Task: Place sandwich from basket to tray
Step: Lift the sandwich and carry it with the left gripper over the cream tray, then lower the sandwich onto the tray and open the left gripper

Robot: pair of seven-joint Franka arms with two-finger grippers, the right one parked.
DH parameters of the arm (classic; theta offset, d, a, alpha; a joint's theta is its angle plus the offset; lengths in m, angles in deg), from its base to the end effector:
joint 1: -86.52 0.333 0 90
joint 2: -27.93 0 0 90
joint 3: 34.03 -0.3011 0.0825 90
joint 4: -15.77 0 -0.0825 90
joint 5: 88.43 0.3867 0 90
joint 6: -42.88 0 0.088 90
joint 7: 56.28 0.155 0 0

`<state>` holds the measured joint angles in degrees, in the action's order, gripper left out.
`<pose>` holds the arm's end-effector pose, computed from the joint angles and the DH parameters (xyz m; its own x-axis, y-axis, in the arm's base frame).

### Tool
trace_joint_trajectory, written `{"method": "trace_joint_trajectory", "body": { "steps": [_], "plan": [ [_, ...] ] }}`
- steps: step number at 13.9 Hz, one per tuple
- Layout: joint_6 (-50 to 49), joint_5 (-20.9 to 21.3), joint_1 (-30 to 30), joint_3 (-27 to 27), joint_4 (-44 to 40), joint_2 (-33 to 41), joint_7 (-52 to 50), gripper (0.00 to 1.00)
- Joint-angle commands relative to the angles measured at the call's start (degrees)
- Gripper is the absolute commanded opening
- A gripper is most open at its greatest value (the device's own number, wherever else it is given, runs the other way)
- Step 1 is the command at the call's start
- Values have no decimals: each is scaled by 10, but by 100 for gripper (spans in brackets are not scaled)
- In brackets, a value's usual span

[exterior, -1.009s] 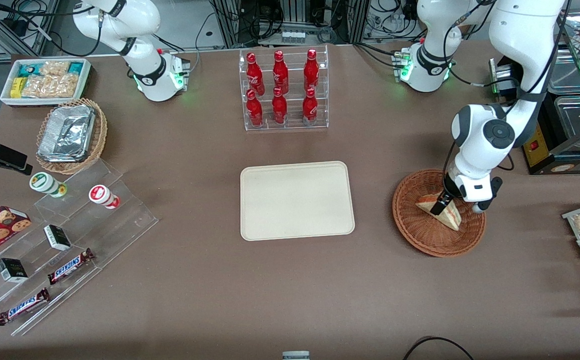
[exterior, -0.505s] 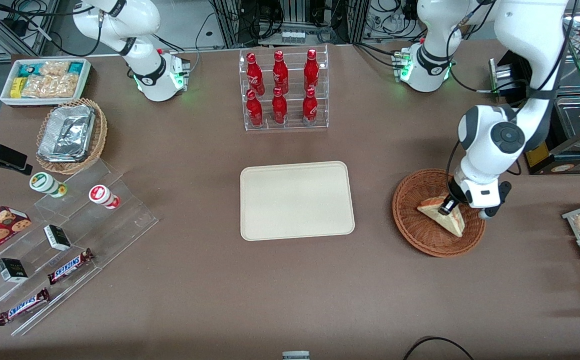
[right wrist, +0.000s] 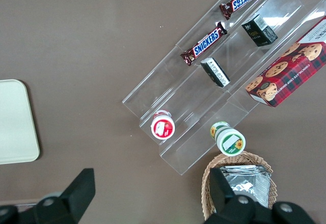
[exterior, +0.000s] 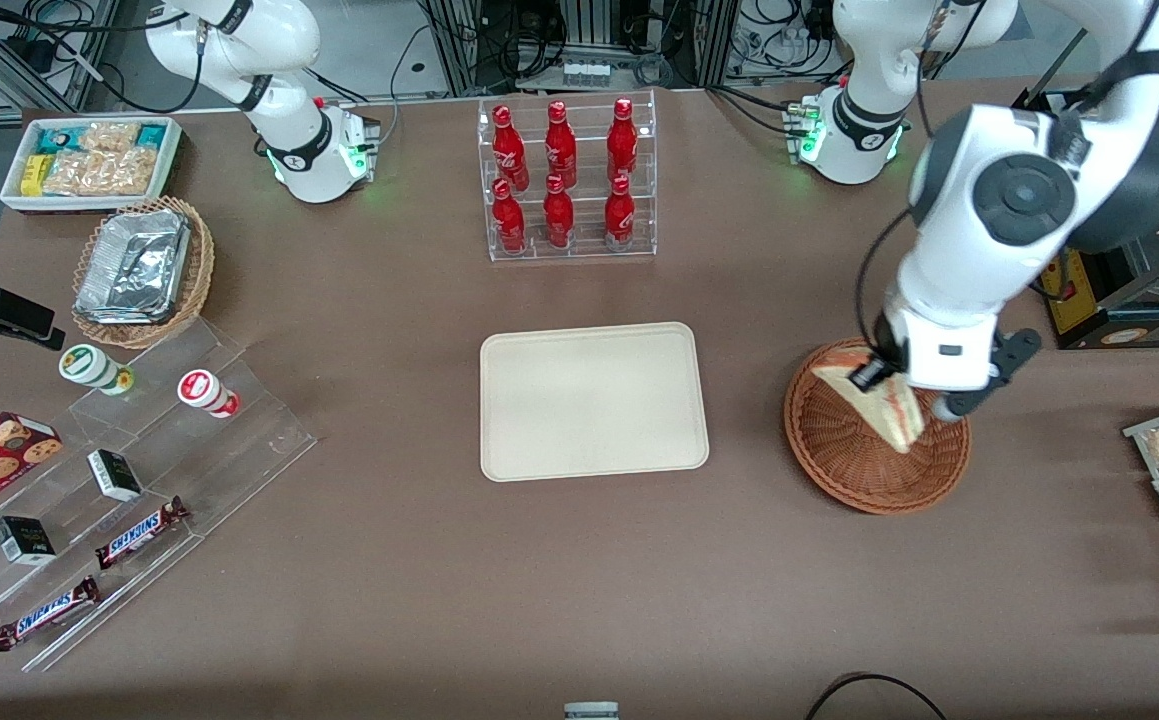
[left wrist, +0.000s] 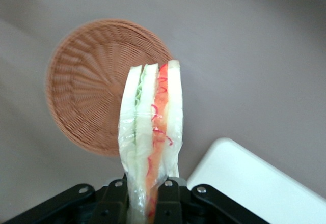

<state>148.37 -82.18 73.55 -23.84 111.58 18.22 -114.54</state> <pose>0.5723 -0.2248 0.4387 0.8320 0.5509 0.0648 0.5538 -0.8318 -0.0384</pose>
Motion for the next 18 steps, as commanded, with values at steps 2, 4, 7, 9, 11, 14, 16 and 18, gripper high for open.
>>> {"method": "trace_joint_trajectory", "body": {
  "steps": [2,4,7,9,11,14,16,18],
  "plan": [
    [-19,3,-107,-4,-87,-94,7,0],
    [15,4,-162,-4,-88,-126,7,0],
    [73,6,-203,-4,-88,-173,7,0],
    [103,9,-229,-4,-88,-202,9,0],
    [135,10,-244,-4,-88,-236,37,0],
    [171,12,-265,-5,-99,-288,36,0],
    [200,12,-270,-7,-106,-307,32,0],
    [209,13,-271,-7,-106,-317,37,0]
  ]
}}
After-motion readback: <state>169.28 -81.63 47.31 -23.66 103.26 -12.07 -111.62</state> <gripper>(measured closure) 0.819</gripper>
